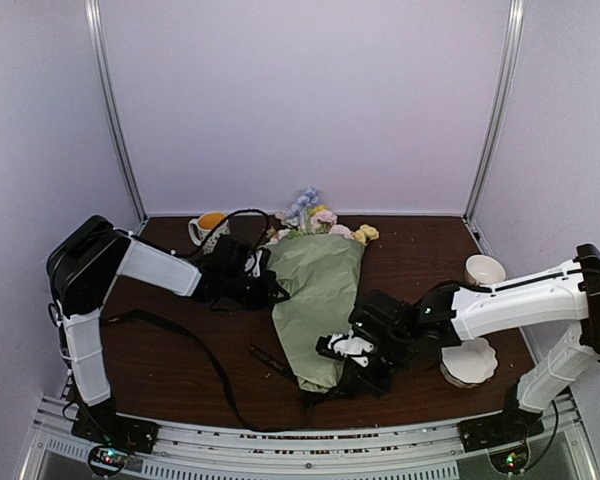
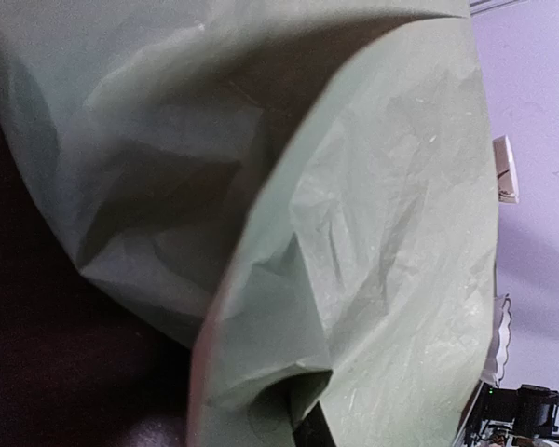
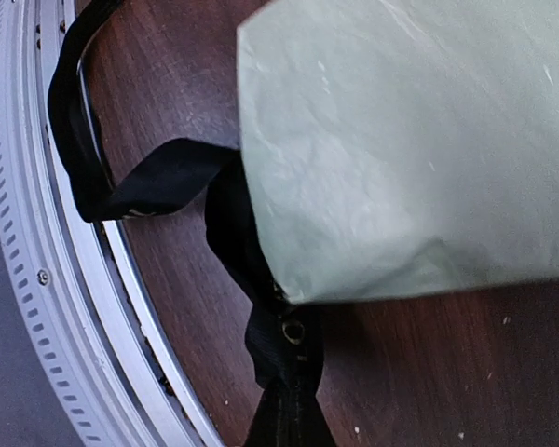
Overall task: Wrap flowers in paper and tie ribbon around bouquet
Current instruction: Move the ribbon to the center of the board.
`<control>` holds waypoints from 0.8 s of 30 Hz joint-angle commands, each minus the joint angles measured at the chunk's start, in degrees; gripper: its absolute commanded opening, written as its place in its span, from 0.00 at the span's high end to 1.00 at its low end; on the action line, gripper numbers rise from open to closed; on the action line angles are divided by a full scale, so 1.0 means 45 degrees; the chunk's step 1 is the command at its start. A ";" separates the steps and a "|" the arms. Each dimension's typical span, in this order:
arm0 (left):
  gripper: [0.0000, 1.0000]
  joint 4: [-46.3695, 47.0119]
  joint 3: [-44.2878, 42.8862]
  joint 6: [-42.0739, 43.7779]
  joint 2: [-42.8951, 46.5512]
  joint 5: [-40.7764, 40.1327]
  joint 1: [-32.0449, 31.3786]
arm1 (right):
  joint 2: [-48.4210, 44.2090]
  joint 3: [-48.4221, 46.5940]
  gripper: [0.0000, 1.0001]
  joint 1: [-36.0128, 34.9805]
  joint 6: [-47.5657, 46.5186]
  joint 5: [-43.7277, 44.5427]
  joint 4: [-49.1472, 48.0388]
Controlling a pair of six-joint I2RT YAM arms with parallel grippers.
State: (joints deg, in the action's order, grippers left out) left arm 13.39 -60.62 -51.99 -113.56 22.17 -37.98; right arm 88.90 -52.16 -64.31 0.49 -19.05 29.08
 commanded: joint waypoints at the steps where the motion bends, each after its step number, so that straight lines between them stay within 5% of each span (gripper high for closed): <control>1: 1.00 0.0492 -0.0428 -0.0029 0.0824 0.0364 -0.0028 | -0.1081 0.1325 1.00 0.0773 0.2058 -0.1166 0.0283; 8: 1.00 0.0224 -0.0839 0.0027 0.0873 0.0595 -0.0023 | -0.0752 0.1851 1.00 0.2236 0.3434 -0.2330 0.0663; 12: 1.00 0.0229 -0.0782 0.0043 0.1015 0.0571 -0.0037 | -0.0395 0.1506 1.00 0.4400 0.3767 -0.0871 0.0842; 24: 1.00 0.0080 -0.0712 0.0125 0.1357 0.0633 -0.0037 | 0.4109 -0.4864 1.00 0.8093 0.4283 0.3047 0.0198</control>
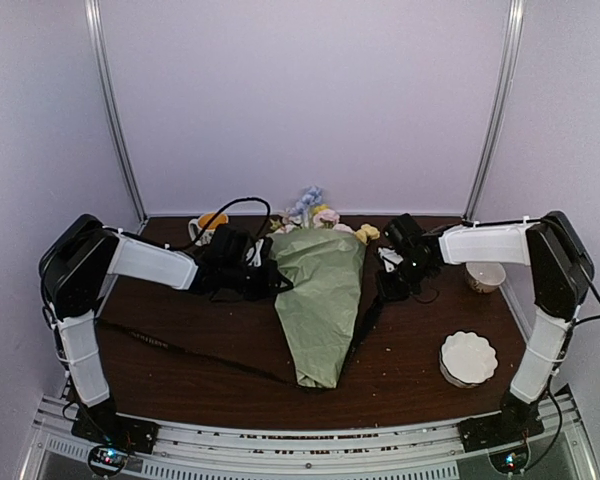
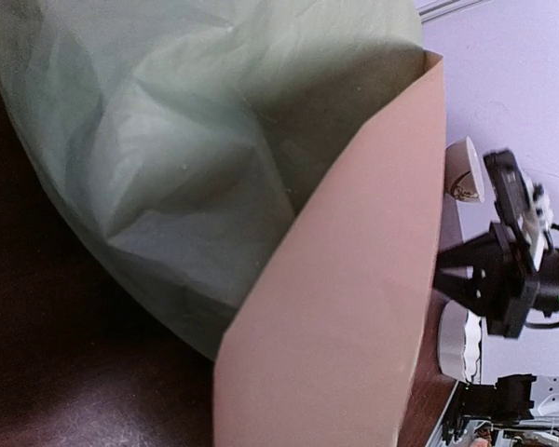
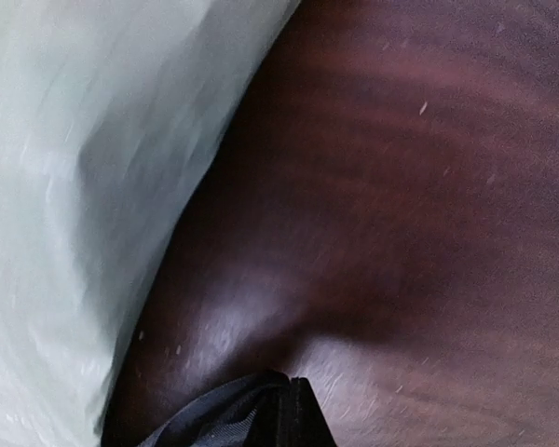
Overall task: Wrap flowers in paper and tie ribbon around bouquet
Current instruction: Move the ribbon to the center of the board.
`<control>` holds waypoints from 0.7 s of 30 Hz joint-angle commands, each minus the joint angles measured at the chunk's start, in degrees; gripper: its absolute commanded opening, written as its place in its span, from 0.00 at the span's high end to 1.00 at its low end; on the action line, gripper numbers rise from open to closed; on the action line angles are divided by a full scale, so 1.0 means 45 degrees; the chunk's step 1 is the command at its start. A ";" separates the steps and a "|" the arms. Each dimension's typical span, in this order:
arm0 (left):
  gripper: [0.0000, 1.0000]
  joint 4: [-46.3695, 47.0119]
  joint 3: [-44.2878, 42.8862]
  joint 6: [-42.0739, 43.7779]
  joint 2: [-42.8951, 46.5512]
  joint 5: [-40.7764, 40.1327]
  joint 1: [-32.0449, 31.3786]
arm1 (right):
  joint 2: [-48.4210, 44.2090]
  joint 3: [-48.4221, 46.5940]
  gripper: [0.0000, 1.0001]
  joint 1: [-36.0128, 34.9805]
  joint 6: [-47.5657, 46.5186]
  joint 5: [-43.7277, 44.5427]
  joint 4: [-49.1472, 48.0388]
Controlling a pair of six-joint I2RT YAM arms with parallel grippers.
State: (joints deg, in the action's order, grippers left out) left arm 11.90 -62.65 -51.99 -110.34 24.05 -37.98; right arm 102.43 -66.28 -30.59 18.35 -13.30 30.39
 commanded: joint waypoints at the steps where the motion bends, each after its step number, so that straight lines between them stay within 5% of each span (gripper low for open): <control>1: 1.00 0.0403 -0.0277 0.0127 0.0662 0.0238 -0.0037 | 0.1453 -0.2350 1.00 0.0779 0.0317 0.1931 0.0146; 12: 1.00 0.0441 -0.0229 0.0184 0.0659 0.0208 -0.0037 | 0.1915 -0.4505 1.00 0.1679 0.0527 0.2227 0.0219; 21: 1.00 0.0626 -0.0296 0.0140 0.0600 0.0336 -0.0038 | -0.0433 -0.0139 1.00 0.1662 0.0795 0.2128 -0.0864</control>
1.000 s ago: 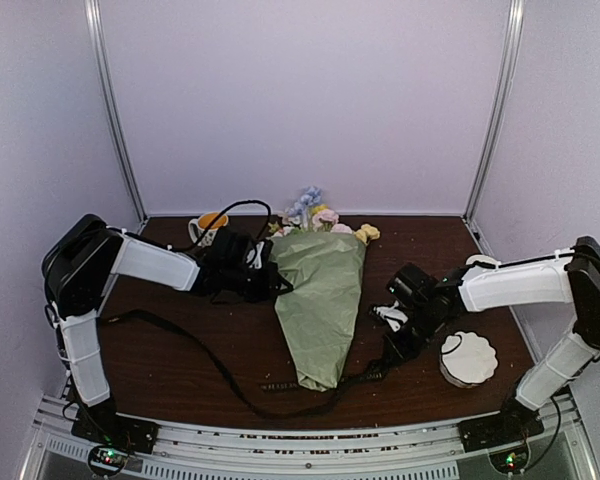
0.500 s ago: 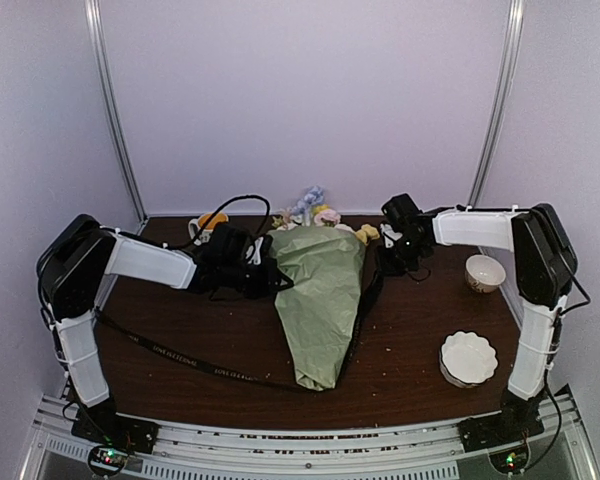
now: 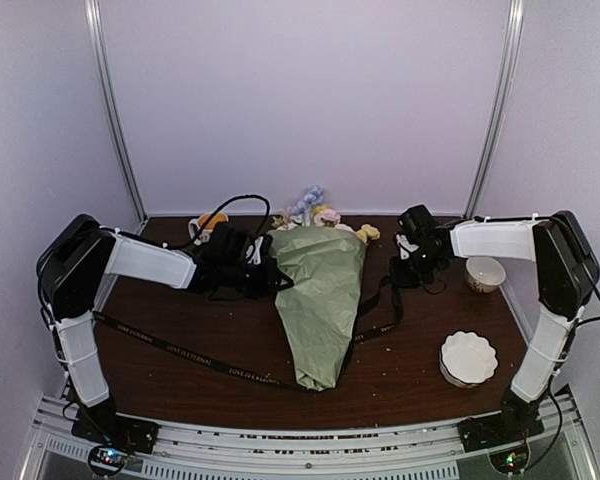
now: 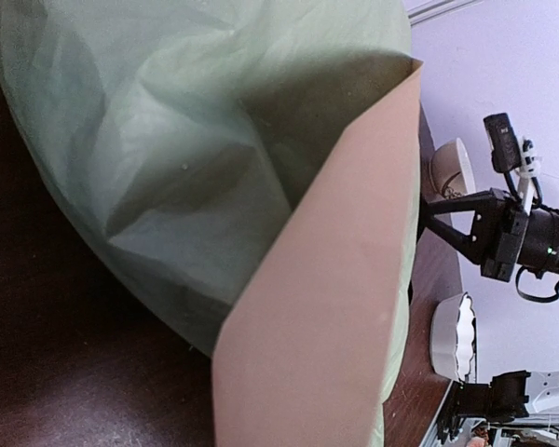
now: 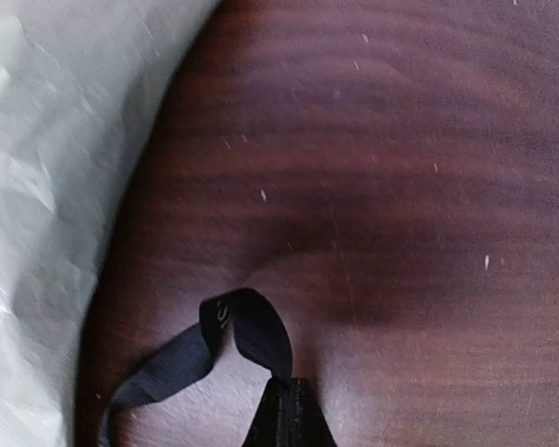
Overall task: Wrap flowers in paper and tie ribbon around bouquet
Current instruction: Move the ribbon to the center of the board, then pick up the folded bouquet from the center of the board.
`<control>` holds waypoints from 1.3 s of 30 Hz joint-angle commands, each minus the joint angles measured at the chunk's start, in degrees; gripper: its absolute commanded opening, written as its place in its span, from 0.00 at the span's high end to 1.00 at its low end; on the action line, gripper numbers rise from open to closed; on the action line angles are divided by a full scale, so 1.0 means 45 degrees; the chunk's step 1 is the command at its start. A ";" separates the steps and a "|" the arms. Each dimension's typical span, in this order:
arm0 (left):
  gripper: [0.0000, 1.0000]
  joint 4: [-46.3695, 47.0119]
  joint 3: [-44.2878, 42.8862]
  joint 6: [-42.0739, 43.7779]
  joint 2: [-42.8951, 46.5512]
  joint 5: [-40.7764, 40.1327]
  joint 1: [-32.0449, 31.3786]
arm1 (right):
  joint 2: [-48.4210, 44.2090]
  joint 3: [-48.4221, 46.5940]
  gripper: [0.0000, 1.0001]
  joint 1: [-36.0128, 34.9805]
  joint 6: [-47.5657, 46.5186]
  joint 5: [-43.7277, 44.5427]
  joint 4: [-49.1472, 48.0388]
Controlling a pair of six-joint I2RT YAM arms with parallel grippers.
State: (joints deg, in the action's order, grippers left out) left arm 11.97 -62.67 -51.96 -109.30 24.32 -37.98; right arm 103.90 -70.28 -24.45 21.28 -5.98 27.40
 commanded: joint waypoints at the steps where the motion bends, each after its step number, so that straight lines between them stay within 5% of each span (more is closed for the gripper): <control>1: 1.00 0.0611 -0.0250 0.0153 0.0346 0.0275 -0.0037 | -0.0722 0.0713 1.00 0.0501 0.0119 0.0495 0.0031; 6: 1.00 0.0923 0.0084 -0.0033 0.0177 0.0232 -0.0037 | -0.1836 0.0948 0.52 0.0421 0.0042 0.0928 0.0184; 10: 1.00 0.1042 0.0251 -0.0101 0.0093 0.0182 -0.0038 | -0.3161 0.1164 0.34 -0.1021 -0.0326 0.2667 0.0501; 14: 1.00 0.1013 0.0222 -0.0077 0.0078 0.0182 -0.0037 | -0.3975 0.2823 0.22 -0.1440 0.0431 -0.1688 -0.1815; 21: 1.00 0.1011 0.0202 -0.0077 0.0059 0.0228 -0.0038 | -0.2384 0.3826 0.29 -0.1540 0.2328 -0.5884 -0.4725; 29: 1.00 0.1072 0.0329 -0.0126 0.0033 0.0182 -0.0037 | -0.0857 0.3352 0.41 -0.1671 0.3083 -0.7005 -0.5670; 39: 1.00 0.1068 0.0256 -0.0076 -0.0113 0.0250 -0.0037 | 0.0405 0.2511 0.37 -0.2022 0.4199 -0.8625 -0.6621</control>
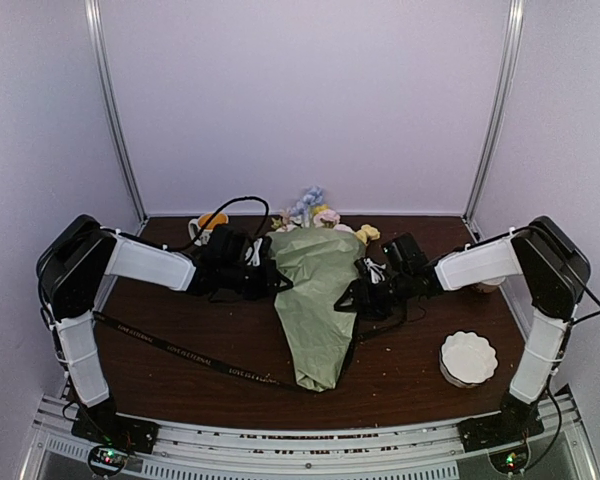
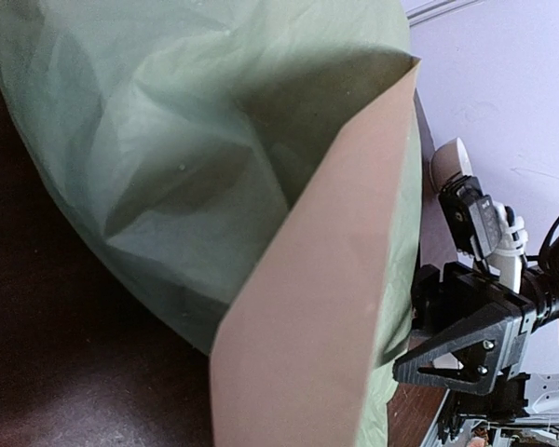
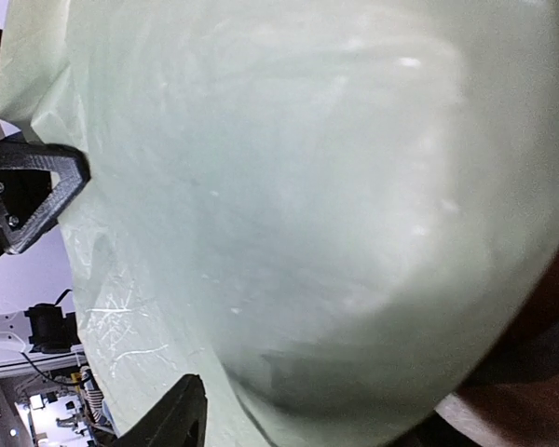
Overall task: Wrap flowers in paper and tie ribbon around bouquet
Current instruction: Pick up the folded bouquet from the center of the board.
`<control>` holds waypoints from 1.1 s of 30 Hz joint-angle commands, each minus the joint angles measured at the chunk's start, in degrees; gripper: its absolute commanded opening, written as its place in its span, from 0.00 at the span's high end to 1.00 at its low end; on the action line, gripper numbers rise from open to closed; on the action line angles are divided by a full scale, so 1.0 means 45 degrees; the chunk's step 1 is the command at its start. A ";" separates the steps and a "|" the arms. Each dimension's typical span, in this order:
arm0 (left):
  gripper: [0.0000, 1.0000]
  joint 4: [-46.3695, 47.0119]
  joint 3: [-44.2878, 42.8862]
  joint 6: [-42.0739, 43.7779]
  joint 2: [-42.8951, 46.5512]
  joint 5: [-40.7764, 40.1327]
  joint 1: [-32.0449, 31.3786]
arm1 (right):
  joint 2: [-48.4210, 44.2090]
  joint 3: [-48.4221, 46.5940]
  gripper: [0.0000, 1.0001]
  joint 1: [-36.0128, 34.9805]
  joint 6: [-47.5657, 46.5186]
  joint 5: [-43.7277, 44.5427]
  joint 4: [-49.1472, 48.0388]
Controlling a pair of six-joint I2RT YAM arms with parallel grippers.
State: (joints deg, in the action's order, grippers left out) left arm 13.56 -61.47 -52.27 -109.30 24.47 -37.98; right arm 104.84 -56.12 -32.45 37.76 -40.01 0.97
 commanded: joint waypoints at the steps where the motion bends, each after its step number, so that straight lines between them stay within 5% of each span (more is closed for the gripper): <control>1: 1.00 0.0726 -0.0011 -0.0028 -0.0139 0.0223 -0.0037 | 0.0311 -0.0745 0.37 -0.0250 0.0628 -0.1135 -0.0700; 3: 1.00 0.0737 0.0007 -0.0031 -0.0198 0.0213 -0.0042 | 0.0455 -0.0864 0.45 -0.0267 0.0683 -0.1084 -0.0559; 10: 1.00 0.0475 0.0048 0.0215 -0.0264 0.0188 -0.0019 | 0.0586 -0.0838 1.00 -0.0251 0.1061 -0.1218 -0.0676; 14: 0.96 -0.0536 -0.0134 0.0958 -0.0028 0.0125 -0.0019 | 0.0317 -0.0783 1.00 -0.0242 0.1294 -0.1235 -0.0663; 18: 0.59 -0.1916 -0.0122 0.2671 0.0813 -0.0029 -0.0028 | 0.0132 -0.0752 1.00 -0.0224 0.1395 -0.1209 -0.0461; 23: 0.43 -0.4246 0.0262 0.6328 0.2980 -0.1535 -0.0755 | 0.0170 -0.0599 1.00 -0.0192 0.1604 -0.1147 -0.0593; 29: 0.44 -0.4863 0.2011 1.0819 0.5227 -0.2354 -0.3660 | 0.0118 -0.0593 1.00 -0.0192 0.1558 -0.1032 -0.0473; 33: 0.47 -0.5081 0.2825 1.3877 0.5035 -0.3489 -0.5708 | 0.0137 -0.0851 1.00 -0.0192 0.1276 -0.0930 0.0063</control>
State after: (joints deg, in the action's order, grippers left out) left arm -5.02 -52.82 -8.34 -84.60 14.46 -57.52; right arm 107.15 -58.98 -33.36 44.36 -44.80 -0.69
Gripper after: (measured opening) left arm 0.537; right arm 0.012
